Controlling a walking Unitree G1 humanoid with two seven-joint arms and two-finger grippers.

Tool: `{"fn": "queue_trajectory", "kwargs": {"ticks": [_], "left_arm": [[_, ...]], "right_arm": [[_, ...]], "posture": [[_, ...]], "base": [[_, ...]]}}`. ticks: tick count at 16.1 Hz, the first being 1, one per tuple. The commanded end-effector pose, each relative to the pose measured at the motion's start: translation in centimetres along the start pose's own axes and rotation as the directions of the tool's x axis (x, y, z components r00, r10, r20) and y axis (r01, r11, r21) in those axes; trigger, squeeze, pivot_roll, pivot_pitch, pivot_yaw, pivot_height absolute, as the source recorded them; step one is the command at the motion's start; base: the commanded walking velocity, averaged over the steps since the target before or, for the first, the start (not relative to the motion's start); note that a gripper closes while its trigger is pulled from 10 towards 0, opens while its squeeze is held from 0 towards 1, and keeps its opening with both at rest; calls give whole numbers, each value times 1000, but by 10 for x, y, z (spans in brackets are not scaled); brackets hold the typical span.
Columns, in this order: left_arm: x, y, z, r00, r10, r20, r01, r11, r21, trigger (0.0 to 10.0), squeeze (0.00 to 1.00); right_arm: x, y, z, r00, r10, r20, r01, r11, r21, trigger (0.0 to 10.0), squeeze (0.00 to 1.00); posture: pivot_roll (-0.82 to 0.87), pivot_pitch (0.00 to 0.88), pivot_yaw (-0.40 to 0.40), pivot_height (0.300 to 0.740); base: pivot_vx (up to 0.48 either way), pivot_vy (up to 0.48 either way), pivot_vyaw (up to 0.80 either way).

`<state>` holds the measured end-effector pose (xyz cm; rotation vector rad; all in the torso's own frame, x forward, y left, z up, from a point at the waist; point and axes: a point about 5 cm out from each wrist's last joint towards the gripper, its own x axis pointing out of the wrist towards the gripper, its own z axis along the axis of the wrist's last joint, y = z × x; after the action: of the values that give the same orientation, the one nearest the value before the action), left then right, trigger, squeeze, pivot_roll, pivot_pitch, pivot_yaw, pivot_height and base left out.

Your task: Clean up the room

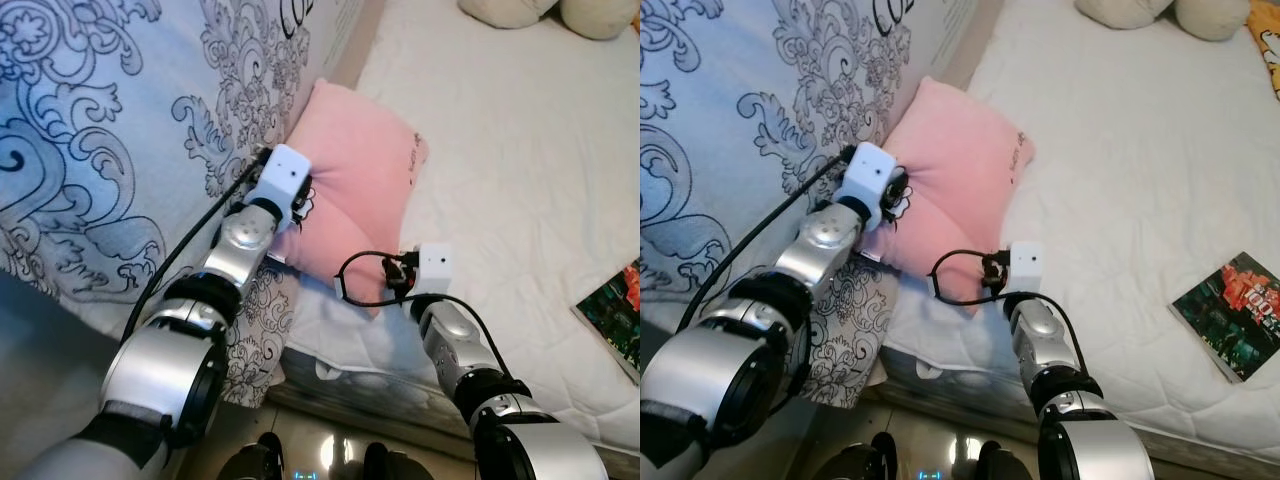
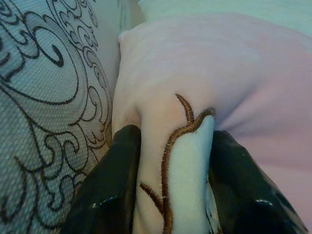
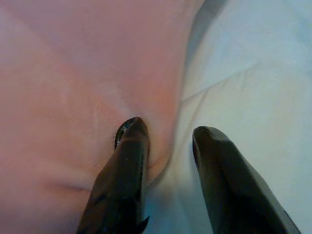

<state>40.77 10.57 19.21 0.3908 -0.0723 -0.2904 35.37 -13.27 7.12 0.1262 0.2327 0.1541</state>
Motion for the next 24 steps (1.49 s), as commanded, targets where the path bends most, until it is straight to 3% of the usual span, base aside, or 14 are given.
{"fn": "queue_trajectory", "kwargs": {"ticks": [1, 3, 6, 8, 11, 14, 15, 17, 18, 19, 20, 24], "left_arm": [[-7, 31, -3, 996, 93, 12, -93, 996, -13, 10000, 1000], [-13, 45, -5, 993, 112, 32, -113, 993, 35, 10000, 1000], [-17, 66, 20, 982, 124, 145, -142, 982, 121, 10000, 1000], [-17, 59, 29, 985, 45, 166, -63, 992, 106, 10000, 1000], [-19, 44, 8, 993, 29, 112, -37, 997, 62, 10000, 1000], [-25, 36, 11, 989, 18, 145, -24, 999, 38, 10000, 1000], [-34, 23, 3, 987, 25, 157, -17, 999, -51, 10000, 1000], [-57, -1, -18, 987, 66, 145, -19, 952, -305, 10000, 1000], [-60, -5, -20, 987, 64, 146, -11, 940, -342, 10000, 1000], [-71, -19, -26, 988, 42, 147, 19, 922, -387, 10000, 0], [-84, -34, -32, 986, -5, 169, 70, 920, -385, 10000, 0], [-105, -57, -55, 985, -100, 143, 147, 914, -378, 10000, 0]], "right_arm": [[-10, -11, -22, 996, -55, -75, 55, 998, -6, 10000, 1000], [-10, -12, -18, 998, -53, -33, 52, 998, -21, 10000, 1000], [-10, -8, -14, 999, -49, 17, 50, 999, -22, 10000, 1000], [-12, -4, -14, 997, -64, 44, 64, 998, 1, 10000, 1000], [-14, -10, -14, 994, -91, 58, 91, 996, 11, 10000, 1000], [-19, -21, -1, 978, -147, 149, 148, 989, 2, 10000, 1000], [-32, -25, 8, 951, -169, 260, 181, 983, -22, 10000, 1000], [-71, -27, 12, 900, -188, 394, 235, 969, -74, 10000, 1000], [-77, -27, 11, 895, -187, 405, 240, 967, -84, 10000, 1000], [-96, -26, 4, 893, -174, 415, 249, 959, -134, 10000, 984], [-111, -27, -3, 894, -175, 413, 260, 952, -161, 10000, 0], [-116, -38, -22, 917, -242, 317, 301, 941, -152, 10000, 0]], "posture": [[68, 186, 9, 740], [75, 162, 9, 740], [82, 129, 16, 740], [100, 85, 29, 740], [98, 56, 36, 740], [101, 23, 34, 740], [100, 0, 31, 740], [100, 0, 24, 740], [100, 0, 24, 740], [104, 0, 18, 740], [103, 0, 15, 740], [97, 0, 13, 740]], "base": [[0, 0, 0], [0, 0, 0], [0, 0, 0], [0, 0, 0], [0, 0, 0], [0, 0, 0], [0, 0, 0], [0, 0, 0], [0, 0, 0], [0, 0, 0], [0, 0, 0], [0, -84, 0]]}}
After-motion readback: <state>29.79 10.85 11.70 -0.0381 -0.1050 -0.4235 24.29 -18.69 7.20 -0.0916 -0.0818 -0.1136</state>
